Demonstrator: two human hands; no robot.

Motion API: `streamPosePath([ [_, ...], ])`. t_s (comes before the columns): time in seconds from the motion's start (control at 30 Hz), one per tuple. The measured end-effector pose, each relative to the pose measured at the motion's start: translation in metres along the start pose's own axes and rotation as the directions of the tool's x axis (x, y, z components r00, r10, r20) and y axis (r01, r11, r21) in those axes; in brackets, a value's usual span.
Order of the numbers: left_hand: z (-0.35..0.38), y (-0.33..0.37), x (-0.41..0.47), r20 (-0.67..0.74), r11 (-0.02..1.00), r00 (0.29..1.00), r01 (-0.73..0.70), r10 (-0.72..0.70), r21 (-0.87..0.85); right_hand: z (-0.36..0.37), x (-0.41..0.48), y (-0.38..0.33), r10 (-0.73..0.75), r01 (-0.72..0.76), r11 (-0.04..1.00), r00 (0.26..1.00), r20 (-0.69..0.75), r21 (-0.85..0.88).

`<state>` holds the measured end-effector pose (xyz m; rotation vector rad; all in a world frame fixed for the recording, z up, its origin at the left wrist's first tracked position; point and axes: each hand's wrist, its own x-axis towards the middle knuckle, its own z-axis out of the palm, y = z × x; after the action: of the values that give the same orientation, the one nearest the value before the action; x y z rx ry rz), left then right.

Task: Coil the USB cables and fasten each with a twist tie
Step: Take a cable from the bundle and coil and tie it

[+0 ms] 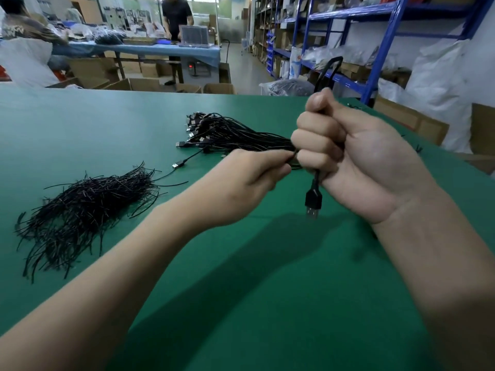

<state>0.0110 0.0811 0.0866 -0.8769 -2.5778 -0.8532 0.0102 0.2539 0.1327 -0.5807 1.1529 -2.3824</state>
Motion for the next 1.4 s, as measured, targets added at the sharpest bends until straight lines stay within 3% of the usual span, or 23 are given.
streamPosePath([
  [0.07,0.003,0.005,0.001,0.022,0.999,1.0,-0.016,0.015,0.05,-0.005,0.001,-0.002,-0.084,0.08,0.996,0.99,-0.11,-0.044],
  [0.2,-0.005,0.017,0.001,0.029,0.973,0.998,-0.069,0.064,0.22,-0.011,0.009,0.008,-0.325,0.2,0.894,0.906,-0.271,-0.401],
  [0.27,-0.011,0.022,0.0,0.044,0.942,0.996,-0.091,0.082,0.323,-0.013,0.011,0.014,-0.443,0.216,0.769,0.859,-0.258,-0.601],
  [0.37,-0.022,0.027,-0.001,-0.005,0.922,0.992,-0.114,0.124,0.371,-0.017,0.009,0.017,-0.562,0.197,0.473,0.818,-0.122,-0.859],
  [0.43,-0.032,0.029,-0.001,-0.053,0.915,0.99,-0.103,0.134,0.391,-0.016,0.007,0.019,-0.558,0.174,0.28,0.83,-0.012,-0.944],
  [0.5,-0.043,0.028,-0.003,-0.13,0.914,0.979,-0.092,0.155,0.395,-0.014,0.006,0.023,-0.477,0.157,0.177,0.877,0.054,-0.972],
  [0.57,-0.055,0.026,-0.005,-0.191,0.917,0.966,-0.089,0.175,0.389,-0.011,0.006,0.026,-0.332,0.159,0.232,0.94,0.075,-0.96],
  [0.7,-0.071,0.025,-0.009,-0.223,0.964,0.961,-0.106,0.163,0.245,-0.006,0.003,0.029,-0.03,0.107,0.698,0.992,0.121,-0.708],
  [0.8,-0.07,0.021,-0.01,-0.277,0.984,0.951,-0.101,0.14,0.15,0.001,-0.002,0.026,0.17,-0.028,0.889,0.947,0.273,-0.456],
  [0.9,-0.057,0.014,-0.008,-0.319,0.989,0.943,-0.127,0.096,-0.077,0.007,-0.007,0.022,0.179,-0.086,0.968,0.895,0.408,-0.236],
  [1.03,-0.023,0.009,-0.001,-0.324,0.91,0.946,-0.125,-0.011,-0.395,0.018,-0.009,0.021,0.015,0.026,0.995,0.919,0.393,-0.1],
  [1.1,-0.006,0.005,0.001,-0.265,0.921,0.96,-0.024,-0.088,-0.39,0.017,-0.007,0.015,-0.099,0.118,0.992,0.944,0.314,-0.041],
  [1.2,0.009,0.007,-0.004,-0.128,0.976,0.991,0.018,-0.047,-0.215,0.01,-0.003,0.002,-0.26,0.267,0.961,0.96,0.101,-0.068],
  [1.3,0.011,0.015,-0.006,-0.001,1.0,1.0,-0.018,0.018,-0.006,-0.001,0.0,0.0,-0.409,0.351,0.863,0.908,-0.095,-0.365],
  [1.4,-0.004,0.023,-0.004,0.005,0.978,0.998,-0.059,0.059,0.202,-0.009,0.003,0.008,-0.503,0.261,0.558,0.861,-0.071,-0.788],
])
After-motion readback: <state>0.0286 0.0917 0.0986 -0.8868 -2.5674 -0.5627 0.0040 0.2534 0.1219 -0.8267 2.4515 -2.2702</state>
